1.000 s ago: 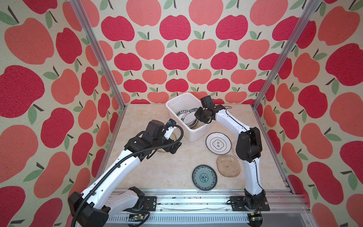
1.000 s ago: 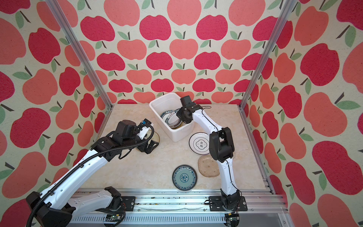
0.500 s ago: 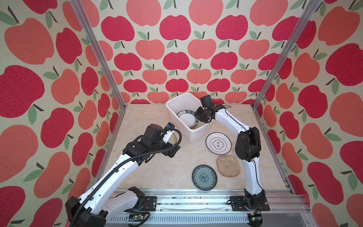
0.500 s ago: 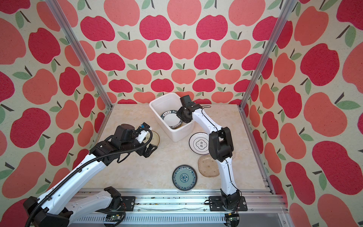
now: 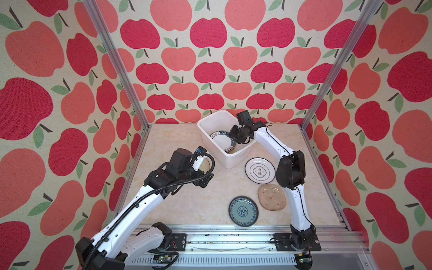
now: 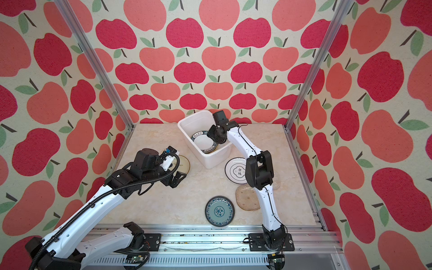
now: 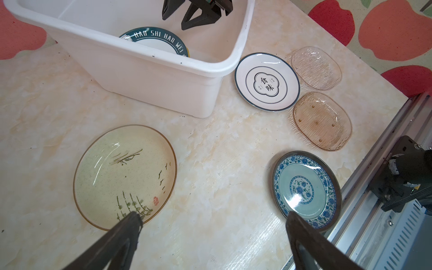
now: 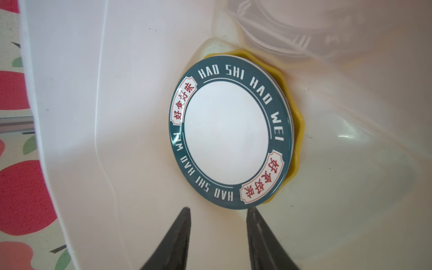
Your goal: Place the plates into the plastic bin on the countertop
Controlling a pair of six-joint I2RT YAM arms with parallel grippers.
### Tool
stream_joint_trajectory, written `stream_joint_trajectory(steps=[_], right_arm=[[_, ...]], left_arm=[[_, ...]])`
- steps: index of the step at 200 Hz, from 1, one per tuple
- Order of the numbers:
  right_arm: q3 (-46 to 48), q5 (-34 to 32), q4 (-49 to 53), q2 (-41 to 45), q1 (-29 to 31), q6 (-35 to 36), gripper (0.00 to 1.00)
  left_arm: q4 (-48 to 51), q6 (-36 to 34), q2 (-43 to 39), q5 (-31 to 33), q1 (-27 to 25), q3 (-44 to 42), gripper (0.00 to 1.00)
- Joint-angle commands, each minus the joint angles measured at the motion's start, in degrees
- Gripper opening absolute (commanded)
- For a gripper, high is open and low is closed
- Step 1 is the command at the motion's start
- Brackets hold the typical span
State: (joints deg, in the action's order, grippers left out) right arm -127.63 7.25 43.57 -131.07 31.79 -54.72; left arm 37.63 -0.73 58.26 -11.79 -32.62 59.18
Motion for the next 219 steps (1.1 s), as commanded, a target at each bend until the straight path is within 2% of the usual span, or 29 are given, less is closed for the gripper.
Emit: stream_joint_trajectory(steps=[1, 25, 49, 71, 100, 129, 153, 176, 200, 219], right_arm=[[-8.23, 2.46, 6.89, 1.16, 1.15, 10.37, 0.54], [-12.87, 3.30, 12.53, 4.83, 1.18, 17.76, 0.59], [-9.49, 3.22, 17.09, 12.77, 1.13, 23.79, 0.59], [2.98, 4.14, 17.24, 24.16, -0.07, 27.33, 0.60], [22.46, 6.86, 13.99, 39.62, -3.59, 28.61, 0.60], [37.81, 10.26, 13.49, 51.04, -9.33, 28.16, 0.60], [46.54, 14.99, 13.76, 55.80, -15.19, 29.25, 0.61], [50.23, 16.68, 14.26, 54.71, -19.56, 33.28, 0.62], [52.01, 16.77, 13.76, 51.66, -23.72, 36.40, 0.63], [52.85, 16.63, 11.97, 49.72, -27.00, 38.03, 0.63]], left_arm=[[1.69, 3.99, -1.62, 0.72, 0.37, 3.05, 0.99], [1.80, 8.70, -3.41, -1.19, 0.41, 4.40, 0.99], [-0.43, 16.18, -5.21, -5.01, 0.45, 4.72, 0.99], [-3.96, 24.85, -5.40, -7.73, -0.01, 4.33, 0.99], [-8.27, 36.66, -3.51, -7.64, -1.75, 3.26, 0.99], [-7.16, 44.03, 1.13, -1.20, -6.71, 4.70, 0.99], [-5.70, 48.41, 7.46, 3.18, -11.35, 8.03, 0.99], [-6.73, 56.20, 12.52, 7.38, -15.03, 9.47, 0.99], [-6.69, 67.61, 16.26, 18.28, -20.60, 9.71, 0.99], [-9.19, 74.47, 19.84, 23.08, -24.26, 9.97, 0.99]])
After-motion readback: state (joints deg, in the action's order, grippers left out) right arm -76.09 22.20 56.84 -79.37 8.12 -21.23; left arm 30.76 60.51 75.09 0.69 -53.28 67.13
